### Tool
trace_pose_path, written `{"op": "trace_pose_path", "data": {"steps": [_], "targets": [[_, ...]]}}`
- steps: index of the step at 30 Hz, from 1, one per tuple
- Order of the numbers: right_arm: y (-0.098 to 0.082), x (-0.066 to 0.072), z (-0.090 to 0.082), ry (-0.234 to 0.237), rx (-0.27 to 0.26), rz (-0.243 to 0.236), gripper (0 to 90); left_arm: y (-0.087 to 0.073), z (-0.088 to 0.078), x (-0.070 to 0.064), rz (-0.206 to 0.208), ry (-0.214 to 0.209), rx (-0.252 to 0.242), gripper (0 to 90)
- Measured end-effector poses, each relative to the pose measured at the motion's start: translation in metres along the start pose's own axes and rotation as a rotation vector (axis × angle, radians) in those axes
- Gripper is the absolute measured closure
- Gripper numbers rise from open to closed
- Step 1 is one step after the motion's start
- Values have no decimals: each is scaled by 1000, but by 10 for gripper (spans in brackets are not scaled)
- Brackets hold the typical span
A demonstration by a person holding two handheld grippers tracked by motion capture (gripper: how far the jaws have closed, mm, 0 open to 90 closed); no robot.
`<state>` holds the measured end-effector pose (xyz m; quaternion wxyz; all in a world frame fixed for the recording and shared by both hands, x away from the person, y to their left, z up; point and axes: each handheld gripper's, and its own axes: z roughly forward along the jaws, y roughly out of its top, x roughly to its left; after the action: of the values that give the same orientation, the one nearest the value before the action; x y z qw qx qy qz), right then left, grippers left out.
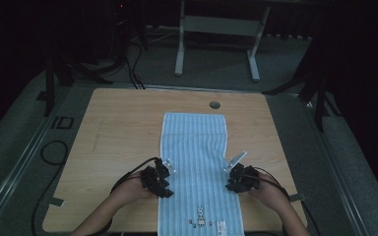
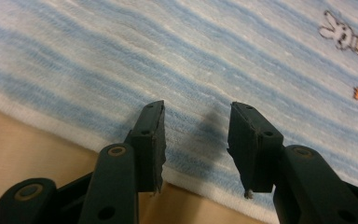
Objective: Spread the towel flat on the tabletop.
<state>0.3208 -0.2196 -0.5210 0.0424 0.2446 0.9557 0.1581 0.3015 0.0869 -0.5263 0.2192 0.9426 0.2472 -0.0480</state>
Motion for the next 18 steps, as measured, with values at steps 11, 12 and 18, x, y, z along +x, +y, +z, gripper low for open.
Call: {"op": "trace_pose_path", "data": {"steps": [11, 12, 18], "targets": [[-7, 5, -21, 8, -27, -4, 671, 1, -10, -6, 14, 20, -20, 496], [-4, -2, -26, -16, -43, 2, 680, 3, -12, -3, 2, 41, -33, 495], [21, -29, -32, -72, -81, 54, 819, 22, -15, 23, -31, 102, -40, 495]]}}
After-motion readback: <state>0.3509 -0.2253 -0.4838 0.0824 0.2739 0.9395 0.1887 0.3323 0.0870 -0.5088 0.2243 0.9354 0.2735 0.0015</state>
